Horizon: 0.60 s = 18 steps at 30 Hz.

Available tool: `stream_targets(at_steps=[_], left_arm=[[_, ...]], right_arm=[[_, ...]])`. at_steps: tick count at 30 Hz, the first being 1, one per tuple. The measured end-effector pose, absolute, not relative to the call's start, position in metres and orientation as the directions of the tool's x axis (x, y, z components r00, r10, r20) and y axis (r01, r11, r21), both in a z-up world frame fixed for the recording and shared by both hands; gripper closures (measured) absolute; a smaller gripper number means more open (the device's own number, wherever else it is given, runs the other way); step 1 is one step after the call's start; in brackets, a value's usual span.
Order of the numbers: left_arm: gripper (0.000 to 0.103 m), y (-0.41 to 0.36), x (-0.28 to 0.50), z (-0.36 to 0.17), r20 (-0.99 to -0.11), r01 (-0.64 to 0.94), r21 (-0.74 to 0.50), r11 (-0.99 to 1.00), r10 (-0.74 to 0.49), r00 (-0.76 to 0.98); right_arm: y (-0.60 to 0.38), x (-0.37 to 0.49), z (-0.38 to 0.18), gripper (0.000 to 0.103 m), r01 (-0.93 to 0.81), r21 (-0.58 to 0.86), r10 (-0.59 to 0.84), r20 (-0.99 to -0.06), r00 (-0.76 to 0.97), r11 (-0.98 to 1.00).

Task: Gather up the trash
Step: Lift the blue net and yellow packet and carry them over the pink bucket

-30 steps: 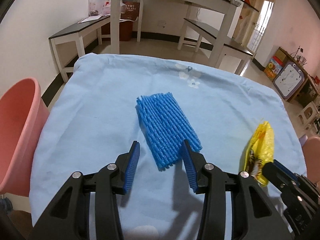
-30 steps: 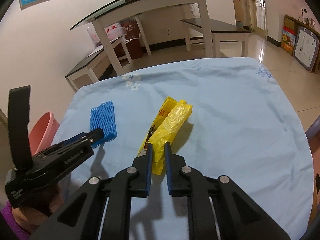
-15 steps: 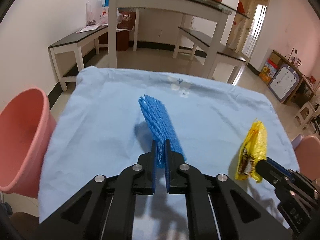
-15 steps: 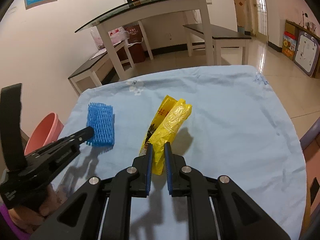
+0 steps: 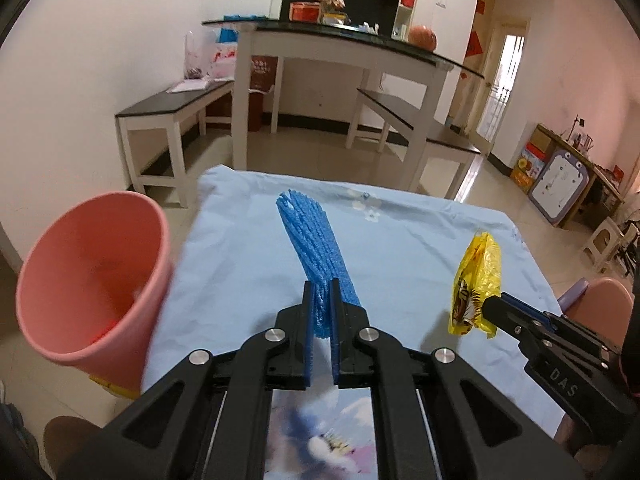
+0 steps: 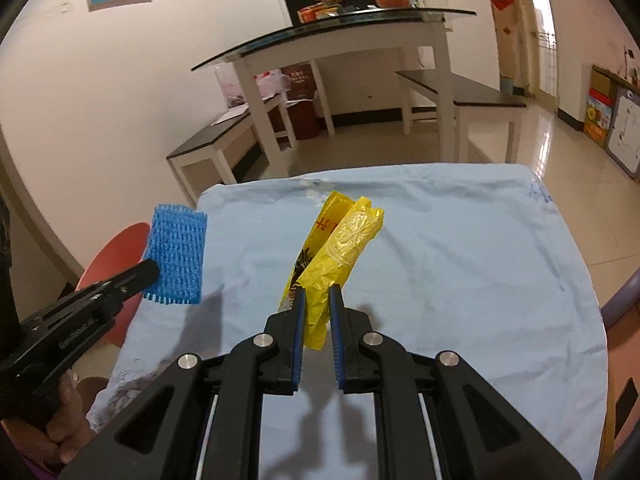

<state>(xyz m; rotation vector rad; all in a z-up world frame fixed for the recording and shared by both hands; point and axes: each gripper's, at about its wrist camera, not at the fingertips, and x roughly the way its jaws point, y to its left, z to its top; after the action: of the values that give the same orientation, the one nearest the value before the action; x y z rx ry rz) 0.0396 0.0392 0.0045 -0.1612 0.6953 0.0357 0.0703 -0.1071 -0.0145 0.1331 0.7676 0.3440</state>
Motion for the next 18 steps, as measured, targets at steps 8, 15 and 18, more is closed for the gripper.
stream_targets(at_steps=[8,15,18], left_arm=[[0.097,0.052,0.009,0.021,-0.590,-0.120,-0.096,0.988,0.041,0.806],[0.097,0.072,-0.008,0.033,-0.564,-0.168,-0.091,0.982,0.088,0.821],[0.097,0.081,-0.013,0.035,-0.558,-0.192,-0.092,0.977,0.110,0.823]], right_arm=[[-0.080,0.059,0.001,0.092,-0.332,0.225,0.397,-0.630,0.668,0.916],[-0.052,0.054,0.018,0.092,-0.394,0.198,0.429,-0.601,0.675,0.898],[-0.042,0.051,0.024,0.092,-0.414,0.185,0.438,-0.587,0.680,0.891]])
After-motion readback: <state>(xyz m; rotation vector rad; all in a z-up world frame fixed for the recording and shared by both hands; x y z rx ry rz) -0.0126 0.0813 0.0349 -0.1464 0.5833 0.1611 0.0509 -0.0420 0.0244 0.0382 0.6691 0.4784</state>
